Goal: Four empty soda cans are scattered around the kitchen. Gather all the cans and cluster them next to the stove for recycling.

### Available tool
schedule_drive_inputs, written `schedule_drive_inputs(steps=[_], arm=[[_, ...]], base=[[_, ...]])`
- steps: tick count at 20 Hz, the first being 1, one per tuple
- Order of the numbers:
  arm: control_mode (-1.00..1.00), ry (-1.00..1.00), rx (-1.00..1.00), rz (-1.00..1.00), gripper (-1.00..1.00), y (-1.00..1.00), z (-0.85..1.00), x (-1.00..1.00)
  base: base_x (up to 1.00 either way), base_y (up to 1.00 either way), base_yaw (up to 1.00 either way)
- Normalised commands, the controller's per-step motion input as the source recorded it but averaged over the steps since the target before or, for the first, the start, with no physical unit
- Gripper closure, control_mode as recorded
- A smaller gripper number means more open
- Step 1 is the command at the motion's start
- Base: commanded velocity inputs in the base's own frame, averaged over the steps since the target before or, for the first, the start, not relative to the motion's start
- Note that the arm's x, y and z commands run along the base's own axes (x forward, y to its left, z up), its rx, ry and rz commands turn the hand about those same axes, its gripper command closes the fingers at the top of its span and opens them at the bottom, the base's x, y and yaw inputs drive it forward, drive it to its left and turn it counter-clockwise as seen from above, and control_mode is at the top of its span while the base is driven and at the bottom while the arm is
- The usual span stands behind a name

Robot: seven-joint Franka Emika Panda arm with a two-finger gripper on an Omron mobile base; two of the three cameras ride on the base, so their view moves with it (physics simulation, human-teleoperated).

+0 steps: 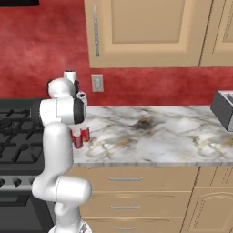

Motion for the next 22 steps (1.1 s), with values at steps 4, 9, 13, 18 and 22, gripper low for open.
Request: schedule_drive_inputs(steps=[4,9,13,18,22], arm=[[-1.00,0.06,0.00,0.05,1.00,0.00,-0.32,0.34],[-1.00,0.02,0.00,0.05,1.00,0.00,-0.33,0.32],[-1.00,0.00,0.00,0.05,1.00,0.00,-0.28,0.34],[-1.00,0.00,0.00,0.01,1.00,0.00,-0.28,0.31],[-1.00,0.01,0.00,0.00,1.00,0.00,-0.28,0.26]], base=[[0.00,0.00,0.00],[0.00,0.00,0.00],[0.00,0.00,0.00],[0.00,0.00,0.00],[0.00,0.00,0.00]])
